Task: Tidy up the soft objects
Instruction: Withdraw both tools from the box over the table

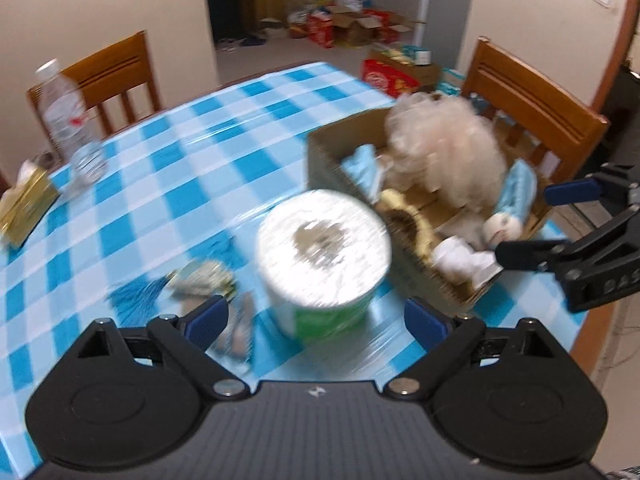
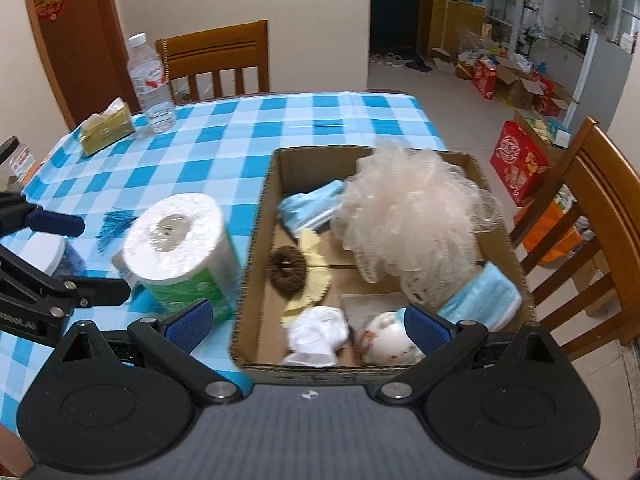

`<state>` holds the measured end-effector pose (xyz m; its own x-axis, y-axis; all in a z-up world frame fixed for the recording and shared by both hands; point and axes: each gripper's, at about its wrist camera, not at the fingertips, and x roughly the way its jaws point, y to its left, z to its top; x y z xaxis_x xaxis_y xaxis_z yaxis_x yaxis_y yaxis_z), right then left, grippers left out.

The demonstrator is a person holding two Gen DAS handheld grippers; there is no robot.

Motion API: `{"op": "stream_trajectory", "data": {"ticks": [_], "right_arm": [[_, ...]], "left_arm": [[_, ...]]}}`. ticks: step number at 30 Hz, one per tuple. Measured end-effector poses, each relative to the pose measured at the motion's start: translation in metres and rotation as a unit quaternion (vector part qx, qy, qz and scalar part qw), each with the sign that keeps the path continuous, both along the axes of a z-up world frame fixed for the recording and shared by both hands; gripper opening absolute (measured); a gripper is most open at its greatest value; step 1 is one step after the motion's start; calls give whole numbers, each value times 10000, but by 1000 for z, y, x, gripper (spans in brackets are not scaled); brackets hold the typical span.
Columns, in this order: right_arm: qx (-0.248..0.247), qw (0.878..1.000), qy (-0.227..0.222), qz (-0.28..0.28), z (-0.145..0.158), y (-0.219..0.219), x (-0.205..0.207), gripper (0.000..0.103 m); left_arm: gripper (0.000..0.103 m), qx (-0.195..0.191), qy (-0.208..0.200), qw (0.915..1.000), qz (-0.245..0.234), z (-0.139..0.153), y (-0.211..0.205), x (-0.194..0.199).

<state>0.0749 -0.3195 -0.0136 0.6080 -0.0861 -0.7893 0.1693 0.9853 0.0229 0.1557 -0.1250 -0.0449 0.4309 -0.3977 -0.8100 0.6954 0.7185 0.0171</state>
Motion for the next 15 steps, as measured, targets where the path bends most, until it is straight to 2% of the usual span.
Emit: {"op": "stream_trajectory", "data": {"ticks": [7, 15], "right_arm": [[13, 9993, 6, 386, 4, 31, 14, 103], [-27, 9957, 112, 917, 9, 61, 39, 103]], "left_arm": [[95, 141, -44, 9987, 482, -10, 36, -1], [95, 231, -84, 9981, 567, -20, 56, 1]]}}
